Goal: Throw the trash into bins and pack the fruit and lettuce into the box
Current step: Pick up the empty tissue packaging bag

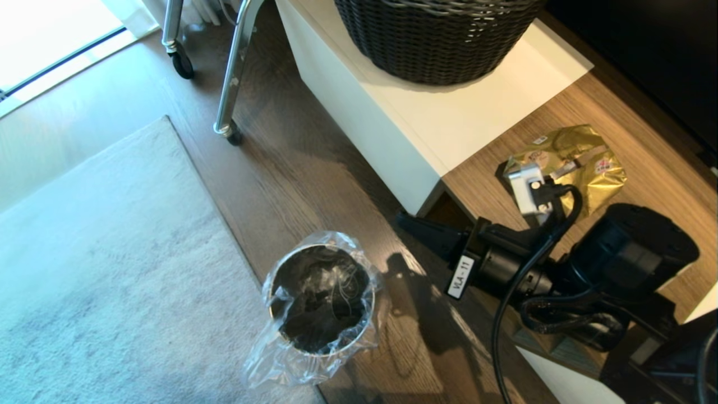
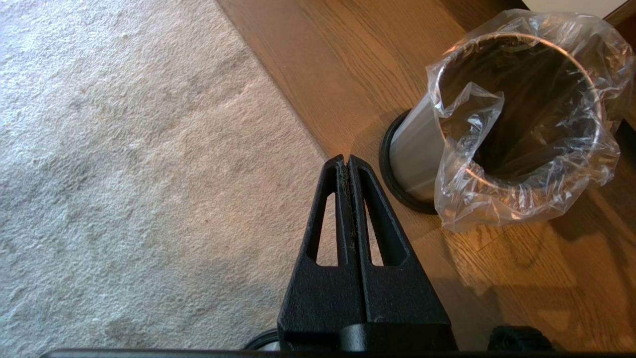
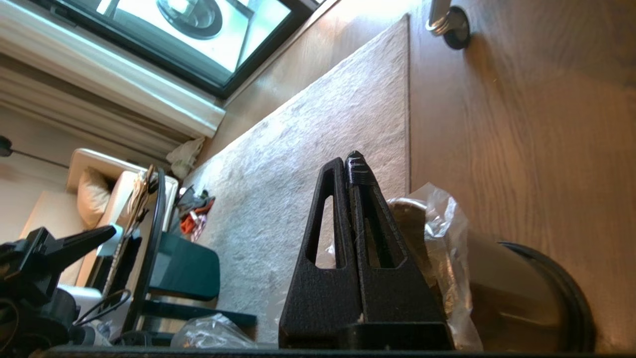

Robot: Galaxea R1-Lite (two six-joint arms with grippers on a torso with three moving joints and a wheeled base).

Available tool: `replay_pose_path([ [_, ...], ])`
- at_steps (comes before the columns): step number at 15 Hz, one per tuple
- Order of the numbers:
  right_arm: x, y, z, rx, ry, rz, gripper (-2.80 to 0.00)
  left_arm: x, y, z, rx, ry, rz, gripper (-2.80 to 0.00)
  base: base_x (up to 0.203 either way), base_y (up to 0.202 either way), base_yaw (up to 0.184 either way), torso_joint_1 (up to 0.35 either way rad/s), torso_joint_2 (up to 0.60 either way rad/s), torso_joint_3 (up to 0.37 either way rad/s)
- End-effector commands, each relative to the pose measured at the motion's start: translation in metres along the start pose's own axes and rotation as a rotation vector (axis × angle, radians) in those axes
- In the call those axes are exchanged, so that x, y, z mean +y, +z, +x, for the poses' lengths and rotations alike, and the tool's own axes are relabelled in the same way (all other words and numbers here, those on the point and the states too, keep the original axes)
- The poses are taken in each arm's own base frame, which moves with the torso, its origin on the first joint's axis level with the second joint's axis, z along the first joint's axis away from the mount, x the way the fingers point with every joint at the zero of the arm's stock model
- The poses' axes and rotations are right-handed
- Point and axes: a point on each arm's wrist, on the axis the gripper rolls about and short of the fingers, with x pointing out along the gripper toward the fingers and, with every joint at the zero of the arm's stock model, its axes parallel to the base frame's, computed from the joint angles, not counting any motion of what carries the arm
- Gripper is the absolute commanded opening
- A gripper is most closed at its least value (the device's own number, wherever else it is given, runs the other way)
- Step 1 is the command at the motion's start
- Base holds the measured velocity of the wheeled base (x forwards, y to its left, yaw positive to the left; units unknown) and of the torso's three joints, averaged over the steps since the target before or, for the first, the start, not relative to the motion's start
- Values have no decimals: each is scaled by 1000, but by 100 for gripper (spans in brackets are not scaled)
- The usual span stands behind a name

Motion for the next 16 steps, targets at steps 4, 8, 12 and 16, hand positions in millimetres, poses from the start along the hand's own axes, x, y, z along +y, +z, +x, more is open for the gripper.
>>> replay_pose_path([
  [4, 1, 37, -26, -93, -69, -35, -280, 0, 0, 0, -1, 1, -1, -280, 0, 0, 0, 0, 0, 0],
  [8, -2, 63, -53, -86, -164, -46, -280, 0, 0, 0, 0, 1, -1, -280, 0, 0, 0, 0, 0, 0],
  [12, -3, 85, -87, -35, -306, -39, -280, 0, 0, 0, -1, 1, -1, -280, 0, 0, 0, 0, 0, 0],
  [16, -16, 109, -120, 9, -544, -30, -280, 0, 0, 0, 0, 1, -1, -280, 0, 0, 0, 0, 0, 0],
])
